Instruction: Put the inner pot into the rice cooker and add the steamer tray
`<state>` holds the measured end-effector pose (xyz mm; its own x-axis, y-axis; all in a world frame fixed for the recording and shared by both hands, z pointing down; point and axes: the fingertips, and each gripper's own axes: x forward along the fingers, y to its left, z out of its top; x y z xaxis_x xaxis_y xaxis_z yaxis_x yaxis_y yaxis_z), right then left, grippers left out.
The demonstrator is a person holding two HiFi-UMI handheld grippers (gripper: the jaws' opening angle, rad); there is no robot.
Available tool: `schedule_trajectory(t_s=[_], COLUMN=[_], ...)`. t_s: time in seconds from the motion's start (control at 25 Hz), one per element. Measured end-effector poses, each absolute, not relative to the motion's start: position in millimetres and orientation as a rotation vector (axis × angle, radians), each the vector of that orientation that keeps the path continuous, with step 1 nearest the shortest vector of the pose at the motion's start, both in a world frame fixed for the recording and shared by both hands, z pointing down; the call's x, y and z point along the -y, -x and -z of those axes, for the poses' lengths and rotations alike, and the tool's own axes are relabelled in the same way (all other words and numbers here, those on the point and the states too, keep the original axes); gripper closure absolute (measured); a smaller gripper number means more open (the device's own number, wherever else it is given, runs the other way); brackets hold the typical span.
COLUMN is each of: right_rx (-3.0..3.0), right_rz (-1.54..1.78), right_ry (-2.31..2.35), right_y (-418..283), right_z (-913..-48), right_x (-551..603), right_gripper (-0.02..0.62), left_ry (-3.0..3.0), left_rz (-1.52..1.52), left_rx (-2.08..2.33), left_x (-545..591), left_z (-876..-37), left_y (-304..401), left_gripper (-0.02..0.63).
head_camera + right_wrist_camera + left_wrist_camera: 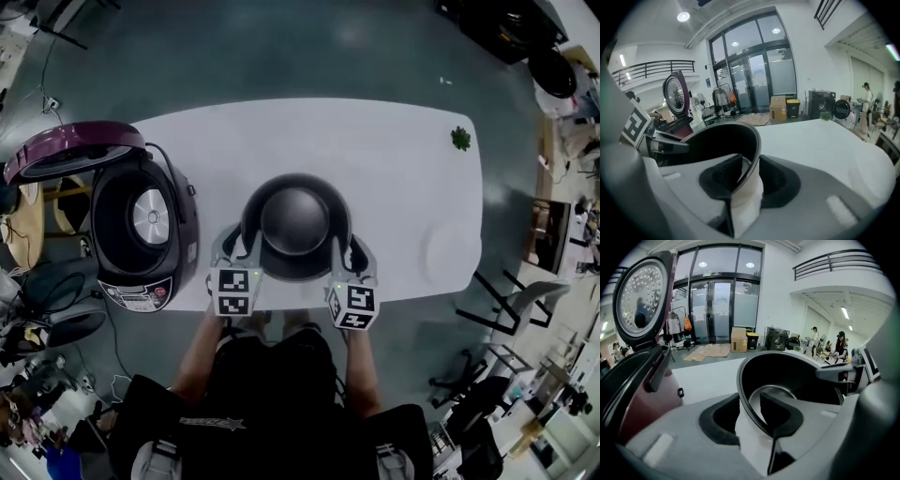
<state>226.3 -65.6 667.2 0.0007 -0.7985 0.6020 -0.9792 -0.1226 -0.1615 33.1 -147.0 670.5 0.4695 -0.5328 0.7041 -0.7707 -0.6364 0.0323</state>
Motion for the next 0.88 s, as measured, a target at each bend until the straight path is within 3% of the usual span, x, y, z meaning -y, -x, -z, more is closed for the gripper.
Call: schedule_trajectory(t_s=[0.48, 0.88], right_rx=[1.864, 2.003], right_rz=[-0.791, -0.611], right_ry=[-1.993, -2.007], right_y=[-231, -225], right_z=[-651, -582], right_x=[70, 82], right_gripper=[0.514, 0.514], left_ry=[-2.335, -2.367], left_rz=[-0.946, -0.798], left_rx=[1.232, 1.401], left_x=[139, 138], left_z=[-651, -586], left_y=[-29, -15], left_gripper=[0.477, 0.482])
